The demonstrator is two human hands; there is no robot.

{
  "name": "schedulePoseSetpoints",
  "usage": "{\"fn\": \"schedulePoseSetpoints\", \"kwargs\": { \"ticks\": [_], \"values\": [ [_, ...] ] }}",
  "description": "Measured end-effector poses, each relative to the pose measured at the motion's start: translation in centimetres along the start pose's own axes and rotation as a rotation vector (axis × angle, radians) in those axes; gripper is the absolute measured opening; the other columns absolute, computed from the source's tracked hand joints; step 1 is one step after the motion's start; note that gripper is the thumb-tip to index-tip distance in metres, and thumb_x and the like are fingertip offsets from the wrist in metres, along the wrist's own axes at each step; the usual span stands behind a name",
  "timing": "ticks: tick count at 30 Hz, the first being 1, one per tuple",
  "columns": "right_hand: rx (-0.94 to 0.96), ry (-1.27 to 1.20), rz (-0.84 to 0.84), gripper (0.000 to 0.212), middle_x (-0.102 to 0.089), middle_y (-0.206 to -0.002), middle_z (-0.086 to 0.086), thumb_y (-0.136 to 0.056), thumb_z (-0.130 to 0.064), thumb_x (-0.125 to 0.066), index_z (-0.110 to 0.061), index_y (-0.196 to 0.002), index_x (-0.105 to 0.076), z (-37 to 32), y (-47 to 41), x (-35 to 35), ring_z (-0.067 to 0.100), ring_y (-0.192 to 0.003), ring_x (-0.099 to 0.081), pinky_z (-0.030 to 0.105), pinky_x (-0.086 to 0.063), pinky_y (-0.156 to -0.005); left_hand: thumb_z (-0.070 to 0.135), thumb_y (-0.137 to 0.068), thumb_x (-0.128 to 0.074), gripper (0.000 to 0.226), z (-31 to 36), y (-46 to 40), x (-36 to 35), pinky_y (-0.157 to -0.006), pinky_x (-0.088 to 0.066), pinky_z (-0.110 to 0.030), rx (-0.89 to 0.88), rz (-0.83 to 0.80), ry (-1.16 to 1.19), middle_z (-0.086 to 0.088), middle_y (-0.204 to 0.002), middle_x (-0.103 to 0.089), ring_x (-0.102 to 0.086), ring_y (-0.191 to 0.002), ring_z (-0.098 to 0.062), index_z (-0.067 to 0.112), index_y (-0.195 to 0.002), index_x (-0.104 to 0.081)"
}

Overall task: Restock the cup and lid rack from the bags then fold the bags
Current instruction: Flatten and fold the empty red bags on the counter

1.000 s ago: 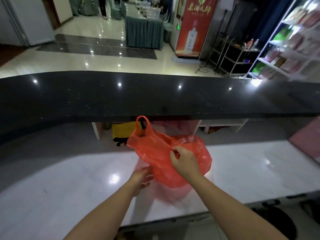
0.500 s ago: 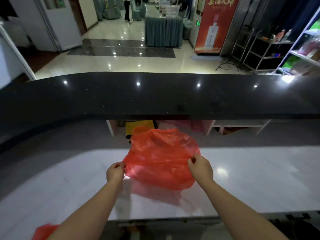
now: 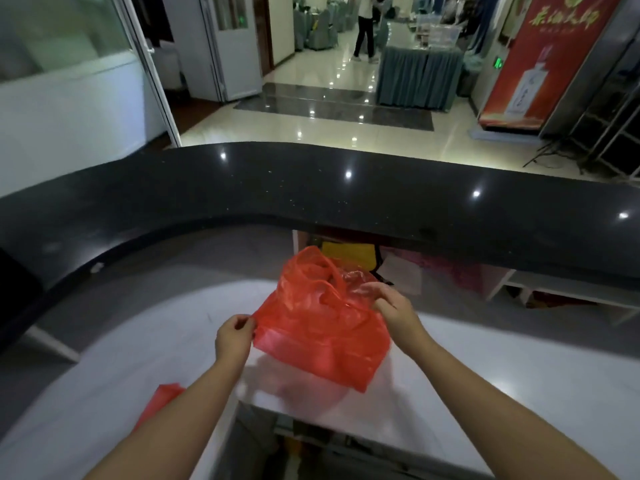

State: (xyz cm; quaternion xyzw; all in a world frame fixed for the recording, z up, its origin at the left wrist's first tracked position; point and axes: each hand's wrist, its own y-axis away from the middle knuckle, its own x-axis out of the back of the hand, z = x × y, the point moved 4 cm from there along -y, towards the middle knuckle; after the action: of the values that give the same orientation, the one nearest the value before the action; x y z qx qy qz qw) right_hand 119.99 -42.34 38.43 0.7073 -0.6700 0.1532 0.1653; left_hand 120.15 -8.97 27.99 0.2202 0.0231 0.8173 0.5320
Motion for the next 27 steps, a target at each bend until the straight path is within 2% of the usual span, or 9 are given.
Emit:
{"fn": "schedulePoseSetpoints", "kwargs": {
  "ticks": [3,6,8,10,13,17,20,22,27],
  "values": [
    [0.029,0.013,-0.118,0.035,-0.072,-0.102,-0.011,-0.095,-0.05,-0.05,-0.029,-0.105,-0.075,-3.1,-0.1,-1.1,0.007,-0.098,-0.065,0.039,-0.053,-0.091,0.015,-0.094,-0.06,0.012,1.6,-0.6,1.4,-0.078,-0.055,-0.039,-0.013,0.095,0.029,-0.004,-0.084,-0.071,-0.067,-0.083,-0.026,0.017,-0.087,-0.069],
    [0.098,0.099,-0.182,0.042,-0.069,-0.095,-0.02,-0.087,-0.072,-0.052,-0.037,-0.1,-0.072,-5.1,0.3,-2.3,0.002,-0.091,-0.065,0.023,-0.053,-0.079,0.017,-0.094,-0.06,0.011,2.9,-1.4,2.6,-0.08,-0.055,-0.039,-0.05,0.145,0.037,-0.002,-0.088,-0.071,-0.066,-0.086,-0.024,0.017,-0.09,-0.07],
    [0.145,0.13,-0.164,0.026,-0.066,-0.086,-0.023,-0.09,-0.061,-0.061,-0.037,-0.088,-0.071,-5.8,0.4,-2.7,-0.002,-0.079,-0.064,0.014,-0.048,-0.065,0.018,-0.094,-0.06,0.01,3.4,-1.8,3.2,-0.082,-0.056,-0.04,-0.062,0.177,0.062,-0.002,-0.088,-0.071,-0.066,-0.087,-0.024,0.017,-0.09,-0.07],
    [0.162,0.135,-0.113,0.019,-0.066,-0.077,-0.019,-0.095,-0.045,-0.064,-0.034,-0.081,-0.07,-5.9,0.1,-2.7,-0.001,-0.071,-0.062,0.013,-0.045,-0.06,0.02,-0.095,-0.061,0.01,4.0,-2.2,4.0,-0.084,-0.056,-0.041,-0.078,0.225,0.081,-0.001,-0.09,-0.071,-0.066,-0.088,-0.024,0.018,-0.093,-0.07],
    [0.13,0.146,-0.05,0.022,-0.068,-0.082,-0.006,-0.099,-0.034,-0.063,-0.022,-0.084,-0.073,-4.8,-0.4,-1.7,0.007,-0.079,-0.065,0.023,-0.052,-0.071,0.022,-0.097,-0.058,0.011,4.7,-2.7,5.1,-0.082,-0.056,-0.039,-0.111,0.292,0.087,0.0,-0.094,-0.07,-0.066,-0.09,-0.023,0.019,-0.098,-0.069],
    [0.005,0.184,0.078,0.023,-0.063,-0.087,0.002,-0.1,-0.029,-0.06,-0.014,-0.087,-0.073,-0.3,-1.0,0.7,0.016,-0.083,-0.062,0.033,-0.048,-0.073,0.023,-0.1,-0.055,0.01,4.3,-2.6,6.6,-0.077,-0.053,-0.036,-0.152,0.369,0.09,0.005,-0.093,-0.067,-0.063,-0.087,-0.019,0.027,-0.097,-0.065],
    [-0.163,0.251,0.149,0.025,-0.065,-0.087,-0.004,-0.101,-0.031,-0.059,-0.016,-0.093,-0.077,4.8,-0.4,2.4,0.022,-0.088,-0.063,0.033,-0.043,-0.074,0.021,-0.1,-0.057,0.01,1.8,-1.9,7.2,-0.078,-0.051,-0.034,-0.177,0.32,0.014,0.003,-0.094,-0.068,-0.063,-0.089,-0.02,0.024,-0.096,-0.066],
    [-0.284,0.319,0.166,0.028,-0.072,-0.085,0.002,-0.102,-0.03,-0.056,-0.015,-0.091,-0.078,8.2,0.6,3.2,0.028,-0.089,-0.065,0.033,-0.042,-0.072,0.016,-0.098,-0.061,0.009,-0.2,-1.1,7.4,-0.076,-0.049,-0.032,-0.224,0.241,-0.082,0.001,-0.094,-0.069,-0.064,-0.089,-0.02,0.021,-0.095,-0.068],
    [-0.448,0.319,0.144,0.03,-0.075,-0.105,0.008,-0.101,-0.032,-0.055,-0.013,-0.104,-0.078,13.3,3.2,3.5,0.029,-0.1,-0.064,0.033,-0.043,-0.082,0.014,-0.093,-0.069,0.011,-3.9,1.0,5.4,-0.073,-0.052,-0.028,-0.254,-0.065,-0.334,0.0,-0.099,-0.07,-0.066,-0.083,-0.015,0.021,-0.101,-0.07]
  ]
}}
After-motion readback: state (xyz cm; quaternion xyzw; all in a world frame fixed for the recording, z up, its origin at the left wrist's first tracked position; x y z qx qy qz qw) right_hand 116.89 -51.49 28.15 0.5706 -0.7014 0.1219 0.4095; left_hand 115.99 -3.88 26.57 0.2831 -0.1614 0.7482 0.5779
